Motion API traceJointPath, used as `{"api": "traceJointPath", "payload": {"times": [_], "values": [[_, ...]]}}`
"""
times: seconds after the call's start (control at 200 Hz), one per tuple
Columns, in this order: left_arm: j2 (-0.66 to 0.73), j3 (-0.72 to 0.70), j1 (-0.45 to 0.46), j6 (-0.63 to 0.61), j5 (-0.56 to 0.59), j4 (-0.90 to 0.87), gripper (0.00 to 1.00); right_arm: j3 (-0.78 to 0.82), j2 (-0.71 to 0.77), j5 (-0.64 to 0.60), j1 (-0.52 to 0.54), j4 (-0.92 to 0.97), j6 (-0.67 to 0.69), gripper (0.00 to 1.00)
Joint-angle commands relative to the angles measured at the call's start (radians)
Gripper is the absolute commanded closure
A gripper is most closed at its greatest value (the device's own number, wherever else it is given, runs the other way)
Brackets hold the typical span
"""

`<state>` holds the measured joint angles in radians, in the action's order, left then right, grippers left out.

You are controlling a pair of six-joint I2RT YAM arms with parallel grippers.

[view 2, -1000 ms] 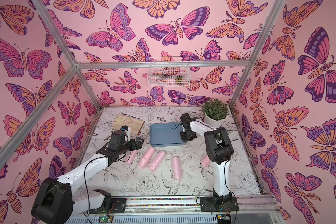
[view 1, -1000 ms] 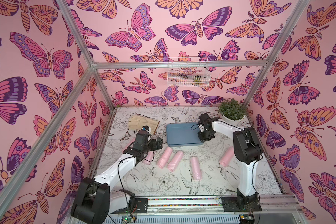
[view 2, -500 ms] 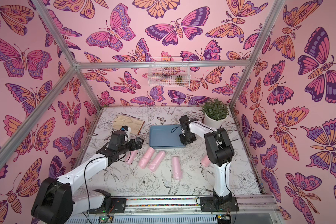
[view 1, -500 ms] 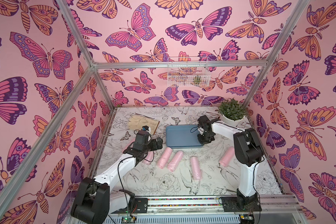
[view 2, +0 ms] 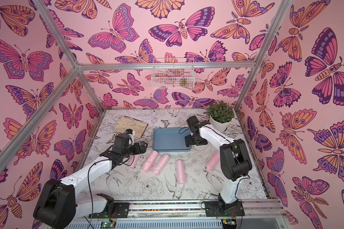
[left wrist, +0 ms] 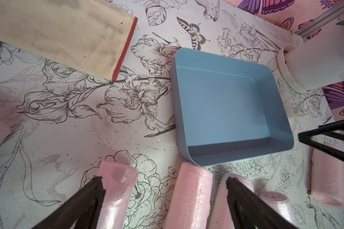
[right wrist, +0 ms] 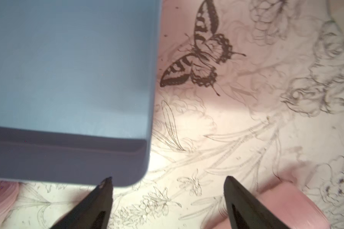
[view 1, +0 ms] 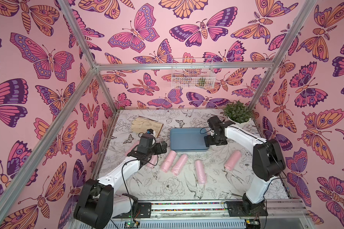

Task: Put the roll of trash bags into the storage box
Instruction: Move the storage box to the center of the board, then pick up the roll of trash bags from the center of the board.

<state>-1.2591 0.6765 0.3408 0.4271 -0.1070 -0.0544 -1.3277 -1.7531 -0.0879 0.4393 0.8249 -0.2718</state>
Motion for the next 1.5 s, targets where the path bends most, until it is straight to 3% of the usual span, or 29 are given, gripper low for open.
{"api": "traceJointPath", "payload": {"times": [0.0,0.2,0.366,0.636,1.026,1.327,1.497], "values": [[-0.003,0.027,0.004,-0.033,0.001,-0.012,0.00,0.095,0.150,-0.048,-0.079,0.041,-0.153,0.07],[-0.046,0.028,0.003,-0.048,-0.013,-0.013,0.00,0.273,0.377,-0.061,-0.215,0.029,-0.336,0.09],[-0.053,0.026,0.003,-0.051,-0.015,-0.012,0.00,0.381,0.438,0.059,-0.316,-0.049,-0.433,0.09],[-0.059,0.027,0.003,-0.050,-0.031,-0.013,0.00,0.489,0.411,0.113,-0.344,-0.177,-0.516,0.07],[-0.050,0.020,0.002,-0.042,-0.036,-0.012,0.00,0.540,0.316,0.138,-0.344,-0.242,-0.509,0.09],[-0.039,0.018,0.003,-0.038,-0.034,-0.019,0.00,0.552,0.259,0.132,-0.344,-0.265,-0.482,0.23],[-0.035,0.018,0.003,-0.032,-0.036,-0.021,0.00,0.560,0.250,0.131,-0.343,-0.277,-0.463,0.44]]}}
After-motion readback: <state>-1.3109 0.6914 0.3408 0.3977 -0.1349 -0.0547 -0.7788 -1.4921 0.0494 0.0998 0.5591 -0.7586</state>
